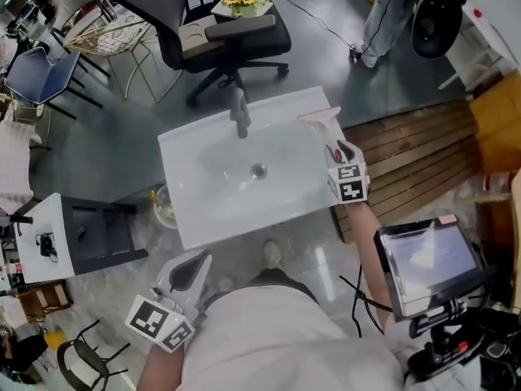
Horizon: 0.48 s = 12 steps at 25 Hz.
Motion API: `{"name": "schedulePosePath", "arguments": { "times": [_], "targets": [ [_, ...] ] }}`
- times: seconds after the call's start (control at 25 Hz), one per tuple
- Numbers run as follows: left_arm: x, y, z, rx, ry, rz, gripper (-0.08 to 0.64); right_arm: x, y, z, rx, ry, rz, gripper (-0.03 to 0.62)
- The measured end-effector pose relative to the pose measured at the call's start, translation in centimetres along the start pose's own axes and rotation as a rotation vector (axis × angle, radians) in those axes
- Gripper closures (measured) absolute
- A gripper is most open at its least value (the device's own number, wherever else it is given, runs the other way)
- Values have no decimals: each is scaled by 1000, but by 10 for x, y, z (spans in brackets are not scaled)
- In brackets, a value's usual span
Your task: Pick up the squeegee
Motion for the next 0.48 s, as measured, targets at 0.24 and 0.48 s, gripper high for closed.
{"name": "schedulePosePath", "arguments": {
  "times": [0.24,0.48],
  "targets": [
    [8,2,2,-1,18,72,552,-10,-49,1,23,2,-23,466],
    [16,4,3,-3,31,114,552,-11,-83,-4,62,2,-28,466]
  ]
}}
Point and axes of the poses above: the fingertips, and each gripper's own axes: y backward along the fingers, x to its left, z out of its top, the point moved 9 cm from there along y, backward along the fingers, and after that the axes turned 13 degrees about -z, right-handed, at the moved point
